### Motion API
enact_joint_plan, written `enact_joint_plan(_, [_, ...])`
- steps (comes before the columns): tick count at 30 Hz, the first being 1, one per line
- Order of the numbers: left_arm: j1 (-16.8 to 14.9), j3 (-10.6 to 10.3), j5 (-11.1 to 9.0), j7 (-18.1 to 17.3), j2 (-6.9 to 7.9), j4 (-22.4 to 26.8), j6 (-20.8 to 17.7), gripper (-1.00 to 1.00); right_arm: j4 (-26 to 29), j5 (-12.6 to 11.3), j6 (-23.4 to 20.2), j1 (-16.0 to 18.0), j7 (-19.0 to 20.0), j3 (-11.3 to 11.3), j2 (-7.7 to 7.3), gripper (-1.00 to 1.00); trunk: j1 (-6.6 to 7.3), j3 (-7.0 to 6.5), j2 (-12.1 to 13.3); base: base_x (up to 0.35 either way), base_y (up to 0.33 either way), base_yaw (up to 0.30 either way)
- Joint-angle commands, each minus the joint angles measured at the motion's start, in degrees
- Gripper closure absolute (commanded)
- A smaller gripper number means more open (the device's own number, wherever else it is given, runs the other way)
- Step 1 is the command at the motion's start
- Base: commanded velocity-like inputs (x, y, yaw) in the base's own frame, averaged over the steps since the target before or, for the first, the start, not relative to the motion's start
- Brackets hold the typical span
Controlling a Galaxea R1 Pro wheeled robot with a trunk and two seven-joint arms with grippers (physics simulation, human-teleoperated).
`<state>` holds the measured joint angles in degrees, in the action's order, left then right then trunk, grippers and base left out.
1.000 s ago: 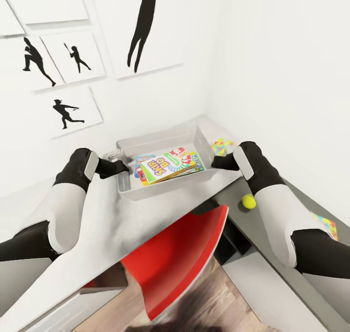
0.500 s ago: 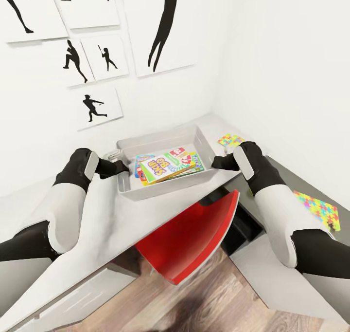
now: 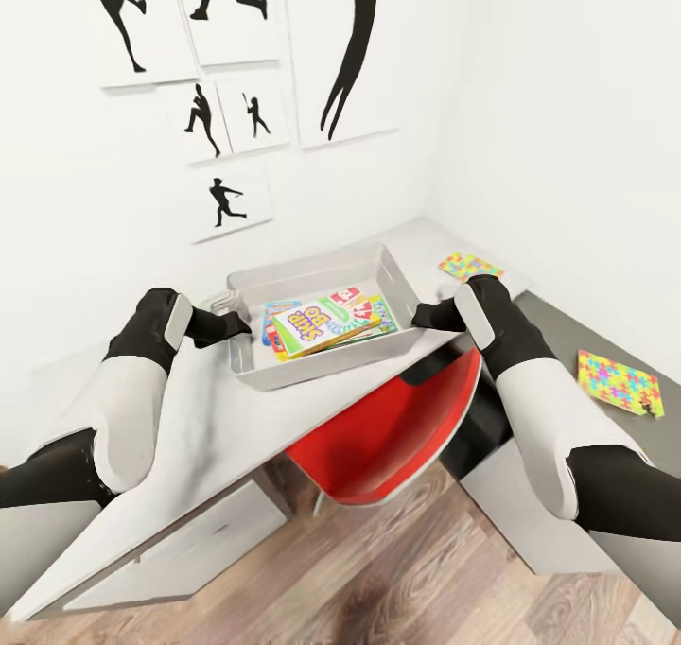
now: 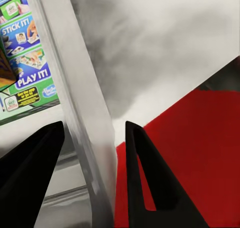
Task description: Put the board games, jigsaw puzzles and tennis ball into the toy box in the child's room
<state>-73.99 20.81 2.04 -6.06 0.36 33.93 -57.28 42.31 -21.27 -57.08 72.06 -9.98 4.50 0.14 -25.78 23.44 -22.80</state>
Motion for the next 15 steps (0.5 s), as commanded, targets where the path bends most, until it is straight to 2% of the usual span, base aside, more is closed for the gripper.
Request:
enact_joint_plan(1, [-0.02, -0.07, -2.13, -0.44, -0.01, -0.07, -0.82, 1.0, 0.23, -2.55, 0.56, 0.1, -0.48, 0.07, -0.04, 1.0, 0.0, 0.0, -0.12, -0.247, 0.211, 0.011])
enact_joint_plan(7, [-0.02, -0.07, -2.13, -0.44, -0.01, -0.03, -0.82, 1.0, 0.23, -2.55, 0.5, 0.1, -0.48, 0.07, -0.04, 1.0, 0.0, -0.56, -0.12, -0.246, 0.212, 0.065])
enact_joint_plan(15, [-0.02, -0.07, -2.13, -0.44, -0.01, -0.04, -0.82, 1.0, 0.23, -2.58, 0.39, 0.1, -0.43, 0.07, -0.02, 1.0, 0.0, -1.21, -0.12, -0.236, 0.217, 0.13])
